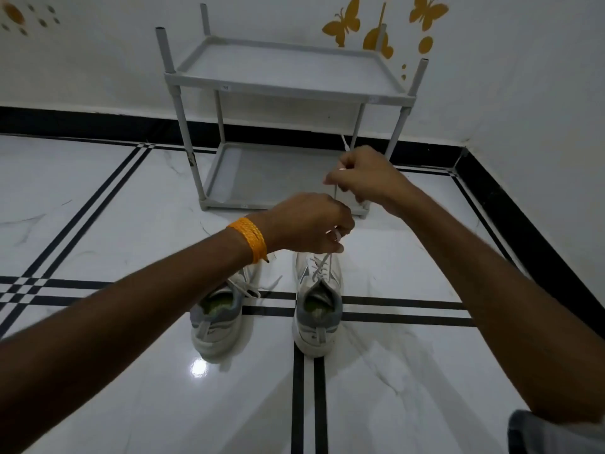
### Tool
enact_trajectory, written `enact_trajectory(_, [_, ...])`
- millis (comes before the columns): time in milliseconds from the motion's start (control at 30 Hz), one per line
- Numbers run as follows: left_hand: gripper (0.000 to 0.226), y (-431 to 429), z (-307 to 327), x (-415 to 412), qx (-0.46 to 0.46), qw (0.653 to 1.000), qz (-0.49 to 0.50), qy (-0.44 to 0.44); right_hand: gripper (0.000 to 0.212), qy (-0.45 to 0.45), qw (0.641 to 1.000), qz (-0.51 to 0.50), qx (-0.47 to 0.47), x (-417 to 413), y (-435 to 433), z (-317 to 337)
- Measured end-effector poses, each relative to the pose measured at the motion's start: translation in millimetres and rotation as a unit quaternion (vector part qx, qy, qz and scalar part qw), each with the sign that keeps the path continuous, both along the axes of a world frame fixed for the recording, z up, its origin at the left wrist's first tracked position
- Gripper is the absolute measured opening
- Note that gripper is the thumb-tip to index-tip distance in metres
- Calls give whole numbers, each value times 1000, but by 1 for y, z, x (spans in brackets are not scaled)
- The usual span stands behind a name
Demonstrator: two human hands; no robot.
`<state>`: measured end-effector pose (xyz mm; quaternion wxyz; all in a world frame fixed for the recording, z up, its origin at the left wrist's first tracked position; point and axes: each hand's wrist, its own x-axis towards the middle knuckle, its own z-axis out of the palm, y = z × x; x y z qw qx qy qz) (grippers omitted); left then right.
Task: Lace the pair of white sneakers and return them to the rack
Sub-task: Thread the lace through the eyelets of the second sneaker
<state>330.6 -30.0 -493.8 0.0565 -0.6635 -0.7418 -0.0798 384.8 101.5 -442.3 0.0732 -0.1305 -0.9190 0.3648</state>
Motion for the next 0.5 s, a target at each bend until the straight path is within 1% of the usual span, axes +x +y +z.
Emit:
enact_trajectory(67, [20,2,6,-7,-34,995,23,92,23,5,999,46,13,-6,-6,6])
enact_trajectory(100, [23,2,8,-13,-61,990,49,118,23,10,998,64,11,-7,-9,7])
enact_trajectory(133, [25,2,11,-18,-85,986,77,118,22,21,997,71,-5,-8,-10,5])
enact_trajectory(167, [25,1,14,-21,-93,986,105,85,20,37,997,67,-29,-6,-10,3])
enact_trajectory(200, [22,1,16,-24,-76,989,128,12,18,56,996,52,-55,-4,-9,-1])
enact_trajectory(233, [21,0,18,-26,-47,985,143,-85,25,75,994,27,-73,0,-6,-6])
enact_trajectory(267, [25,-1,18,-25,-13,971,151,-187,35,77,994,-1,-77,4,-2,-12])
enact_trajectory(300, [30,-2,18,-23,11,946,156,-284,40,49,996,-17,-75,10,2,-19])
enact_trajectory(333, [30,-4,17,-19,22,916,165,-366,38,2,996,-14,-84,16,3,-26])
enact_trajectory(367, [28,-6,16,-16,28,887,177,-426,31,-50,994,8,-100,22,3,-33])
enact_trajectory(400, [26,-7,14,-13,33,864,187,-465,22,-79,989,31,-120,26,1,-40])
enact_trajectory(433, [26,-8,13,-12,40,846,194,-494,13,-74,987,43,-136,29,-1,-45])
enact_trajectory(467, [28,-8,12,-11,49,832,196,-516,7,-46,987,44,-146,31,-3,-48])
enact_trajectory(500, [29,-8,11,-11,59,820,199,-533,9,-16,988,39,-145,32,-3,-49])
